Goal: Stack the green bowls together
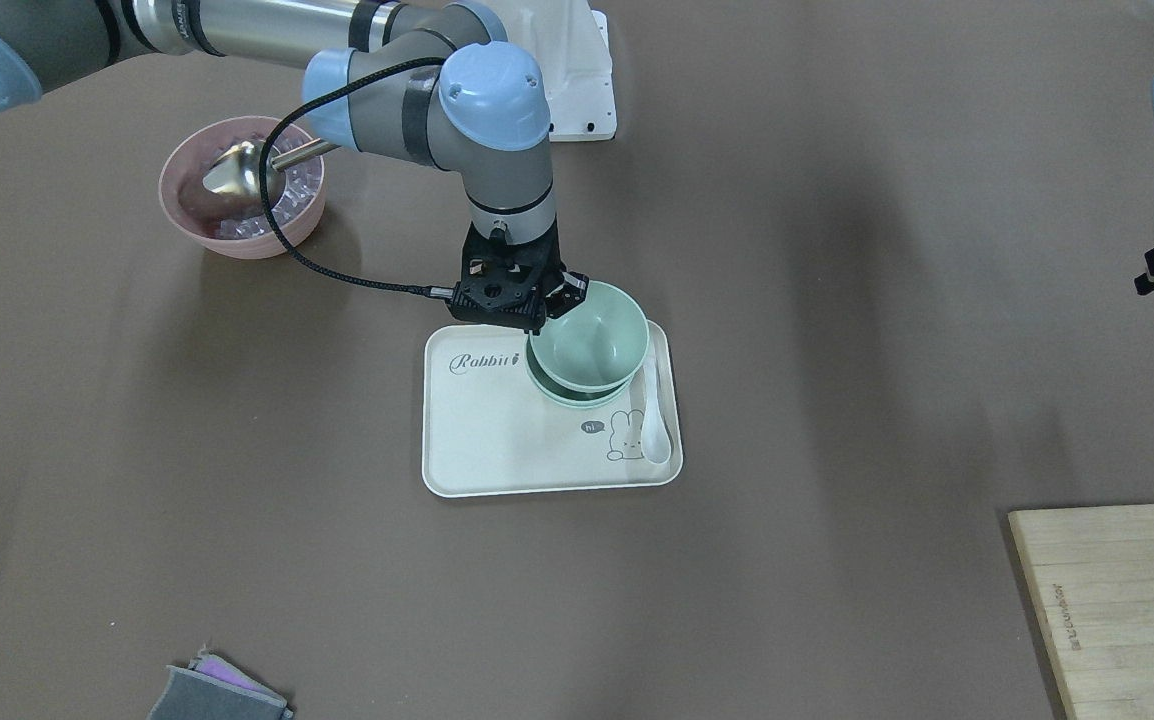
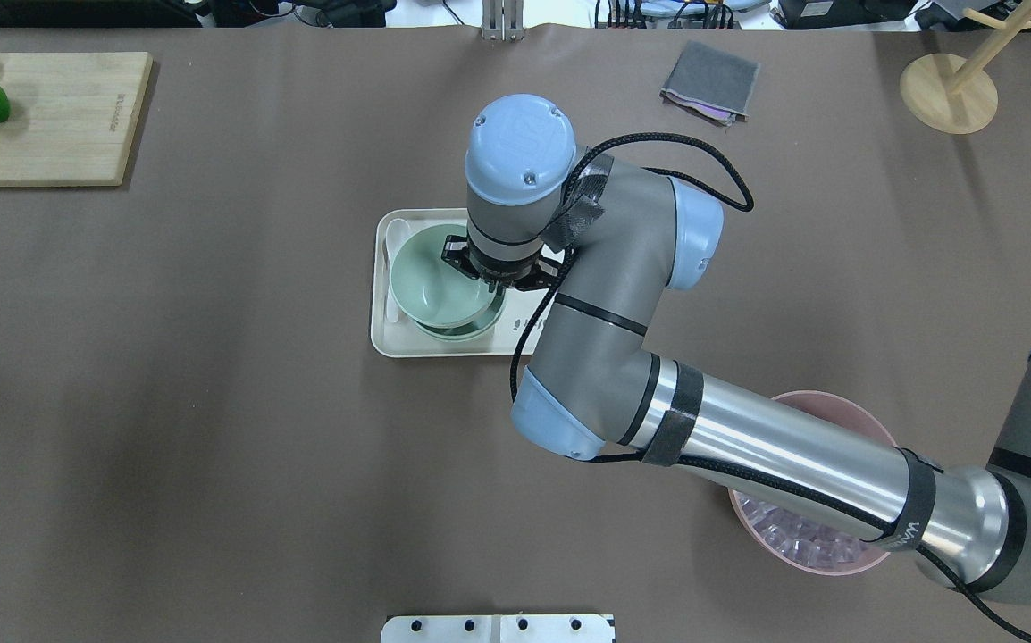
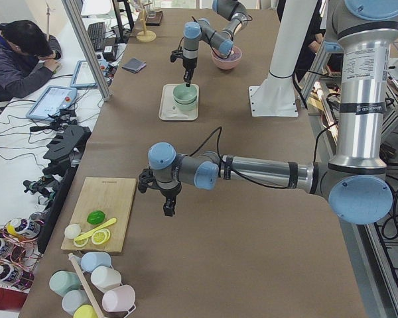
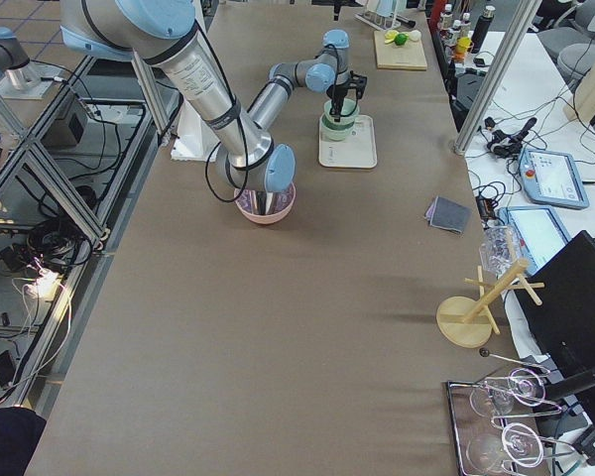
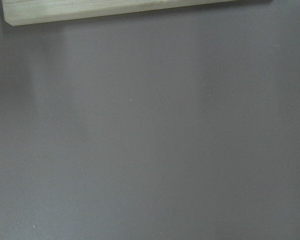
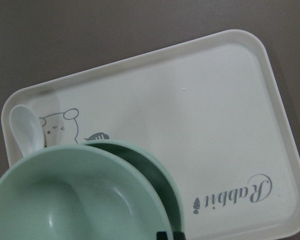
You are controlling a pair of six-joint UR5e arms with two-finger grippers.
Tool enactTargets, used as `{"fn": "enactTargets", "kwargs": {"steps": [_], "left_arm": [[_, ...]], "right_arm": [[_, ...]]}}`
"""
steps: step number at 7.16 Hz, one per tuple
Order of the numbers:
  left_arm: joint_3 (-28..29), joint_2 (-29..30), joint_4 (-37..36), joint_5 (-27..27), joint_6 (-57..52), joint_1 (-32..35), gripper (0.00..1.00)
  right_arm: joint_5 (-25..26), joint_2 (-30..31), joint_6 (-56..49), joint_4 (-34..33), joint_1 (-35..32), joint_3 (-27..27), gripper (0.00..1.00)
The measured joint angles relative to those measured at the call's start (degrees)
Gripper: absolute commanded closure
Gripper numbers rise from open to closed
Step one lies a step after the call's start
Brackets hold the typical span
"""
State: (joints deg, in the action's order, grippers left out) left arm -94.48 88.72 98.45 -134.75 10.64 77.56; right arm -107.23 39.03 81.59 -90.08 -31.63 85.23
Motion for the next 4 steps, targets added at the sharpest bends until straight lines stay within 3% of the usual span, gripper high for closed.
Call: {"fn": "enactTargets", "kwargs": {"steps": [4], "left_arm": [[-0.1, 0.0, 0.0, 0.0, 0.0, 0.0, 0.02]], "right_arm": [[1.5, 0.9, -0.2, 0.1, 0.5, -0.3, 1.0]]}}
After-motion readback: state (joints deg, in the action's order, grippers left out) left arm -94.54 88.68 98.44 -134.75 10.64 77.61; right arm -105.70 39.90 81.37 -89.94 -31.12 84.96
